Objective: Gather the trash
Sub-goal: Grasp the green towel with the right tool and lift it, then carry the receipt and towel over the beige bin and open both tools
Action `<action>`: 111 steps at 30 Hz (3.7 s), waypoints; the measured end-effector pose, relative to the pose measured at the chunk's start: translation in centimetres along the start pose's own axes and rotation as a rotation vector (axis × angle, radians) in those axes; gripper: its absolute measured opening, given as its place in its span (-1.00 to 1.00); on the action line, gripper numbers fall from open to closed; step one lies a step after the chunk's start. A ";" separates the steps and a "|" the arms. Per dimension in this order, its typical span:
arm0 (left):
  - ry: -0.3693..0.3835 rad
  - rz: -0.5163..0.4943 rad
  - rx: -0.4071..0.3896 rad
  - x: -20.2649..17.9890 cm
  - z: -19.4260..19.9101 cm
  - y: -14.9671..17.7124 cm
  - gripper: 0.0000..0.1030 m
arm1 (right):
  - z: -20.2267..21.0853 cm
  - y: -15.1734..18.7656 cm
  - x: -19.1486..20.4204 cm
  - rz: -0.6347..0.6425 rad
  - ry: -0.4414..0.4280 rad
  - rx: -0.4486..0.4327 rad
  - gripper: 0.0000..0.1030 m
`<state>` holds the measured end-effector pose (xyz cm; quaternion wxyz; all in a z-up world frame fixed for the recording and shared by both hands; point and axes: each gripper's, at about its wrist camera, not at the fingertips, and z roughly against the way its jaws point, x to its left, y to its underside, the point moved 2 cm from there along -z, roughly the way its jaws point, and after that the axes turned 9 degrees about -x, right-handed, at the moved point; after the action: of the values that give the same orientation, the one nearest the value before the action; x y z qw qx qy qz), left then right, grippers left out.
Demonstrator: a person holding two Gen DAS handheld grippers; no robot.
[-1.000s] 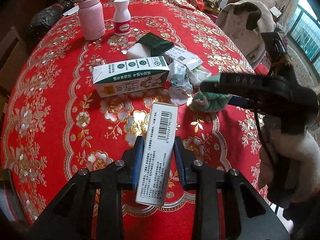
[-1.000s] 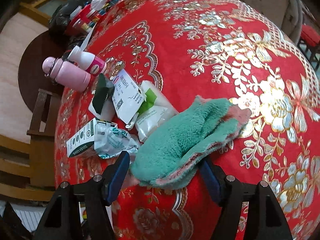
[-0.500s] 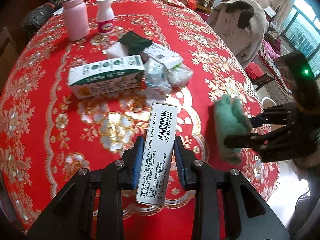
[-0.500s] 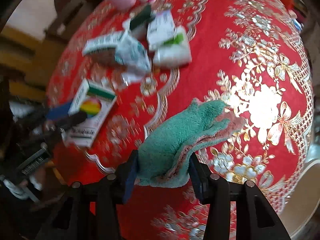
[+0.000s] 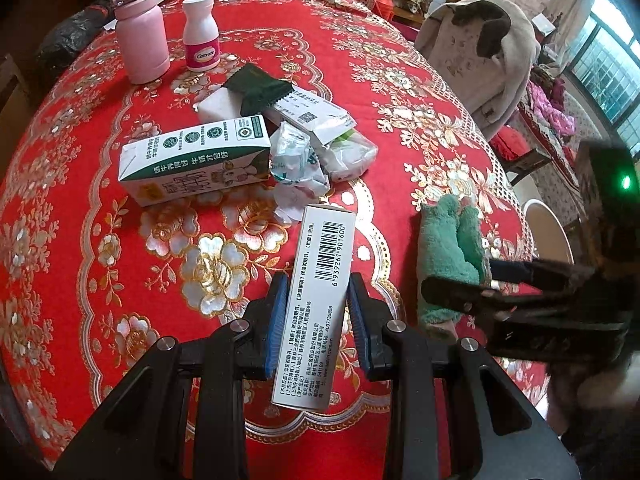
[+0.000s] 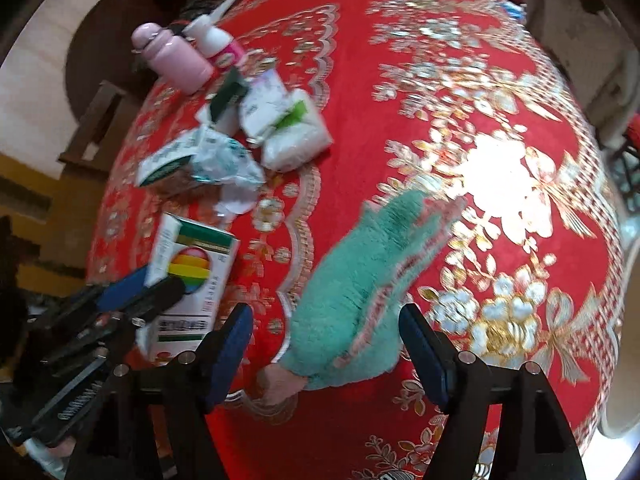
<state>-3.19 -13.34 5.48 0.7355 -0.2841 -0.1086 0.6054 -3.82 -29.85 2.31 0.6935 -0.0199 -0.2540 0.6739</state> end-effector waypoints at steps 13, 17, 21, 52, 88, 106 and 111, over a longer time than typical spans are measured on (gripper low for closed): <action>0.017 -0.047 -0.023 -3.4 0.0 -1.0 -0.46 | 4.8 -0.3 -2.8 0.014 -0.027 -0.132 -0.11; 0.038 -0.077 -0.033 -5.5 -0.1 -1.5 -0.46 | 6.1 -0.5 -3.9 0.008 -0.024 -0.155 -0.11; 0.058 -0.110 -0.042 -8.0 -0.3 -2.1 -0.46 | 7.6 -0.2 -5.4 -0.007 -0.012 -0.179 -0.11; 0.258 -0.315 -0.008 -25.4 -3.3 -2.6 -0.46 | 15.8 5.1 -20.8 -0.271 0.149 -0.272 -0.11; 0.370 -0.312 0.076 -37.6 -9.6 -0.8 -0.46 | 16.9 10.3 -32.2 -0.448 0.223 -0.219 -0.11; 0.366 -0.289 0.086 -38.2 -10.9 -1.0 -0.46 | 16.4 10.7 -33.0 -0.473 0.232 -0.204 -0.11; 0.386 -0.277 0.095 -38.5 -11.1 -1.1 -0.45 | 16.3 10.7 -33.3 -0.485 0.240 -0.205 -0.04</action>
<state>-6.08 -53.26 4.11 0.8312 -0.3422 0.0247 0.4374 -18.68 -65.46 1.68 0.8540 -0.1081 -0.2342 0.4519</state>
